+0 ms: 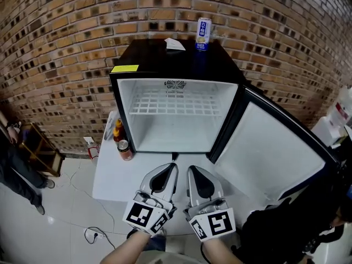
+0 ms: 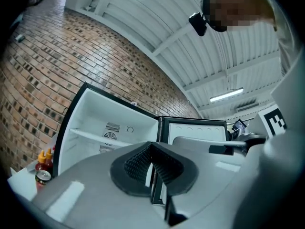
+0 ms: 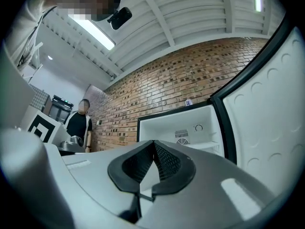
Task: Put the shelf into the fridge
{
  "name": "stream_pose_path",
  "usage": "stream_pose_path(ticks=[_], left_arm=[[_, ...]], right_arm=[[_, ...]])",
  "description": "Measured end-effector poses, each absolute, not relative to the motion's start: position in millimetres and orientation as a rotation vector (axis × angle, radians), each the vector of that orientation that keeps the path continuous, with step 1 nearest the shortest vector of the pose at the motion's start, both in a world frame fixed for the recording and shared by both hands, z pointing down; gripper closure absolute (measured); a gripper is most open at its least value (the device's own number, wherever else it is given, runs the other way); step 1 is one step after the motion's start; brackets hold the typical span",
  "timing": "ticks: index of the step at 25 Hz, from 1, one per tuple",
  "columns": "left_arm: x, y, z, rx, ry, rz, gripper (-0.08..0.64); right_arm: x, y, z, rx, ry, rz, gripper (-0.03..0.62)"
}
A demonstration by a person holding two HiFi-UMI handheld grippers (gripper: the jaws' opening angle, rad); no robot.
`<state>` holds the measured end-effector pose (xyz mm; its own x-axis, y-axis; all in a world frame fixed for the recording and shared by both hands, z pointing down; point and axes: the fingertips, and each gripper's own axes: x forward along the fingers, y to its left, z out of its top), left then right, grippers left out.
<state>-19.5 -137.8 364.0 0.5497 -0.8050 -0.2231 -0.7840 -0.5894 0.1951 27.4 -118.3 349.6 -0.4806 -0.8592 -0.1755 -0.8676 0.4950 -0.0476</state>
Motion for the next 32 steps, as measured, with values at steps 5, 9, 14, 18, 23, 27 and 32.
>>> stream_pose_path(ticks=[5, 9, 14, 18, 23, 27, 32], left_arm=[[-2, -91, 361, 2.699, -1.435, -0.439, 0.558], [8, -57, 359, 2.695, -1.468, -0.433, 0.558], [17, -14, 357, 2.690, -1.508, -0.405, 0.558], [19, 13, 348, 2.707, -1.530, -0.401, 0.558], [11, 35, 345, 2.680, -1.566, -0.397, 0.558], [5, 47, 344, 2.690, -1.571, -0.388, 0.558], [-3, 56, 343, 2.723, -1.538, -0.378, 0.558]], right_arm=[[43, -73, 350, -1.470, 2.586, 0.077, 0.592], [53, -39, 348, -1.439, 2.601, 0.083, 0.592], [61, 2, 345, -1.409, 2.618, 0.091, 0.592], [59, 28, 339, -1.394, 2.629, 0.106, 0.592], [54, 49, 334, -1.393, 2.626, 0.108, 0.592], [46, 59, 333, -1.410, 2.627, 0.108, 0.592], [35, 66, 331, -1.439, 2.616, 0.129, 0.592]])
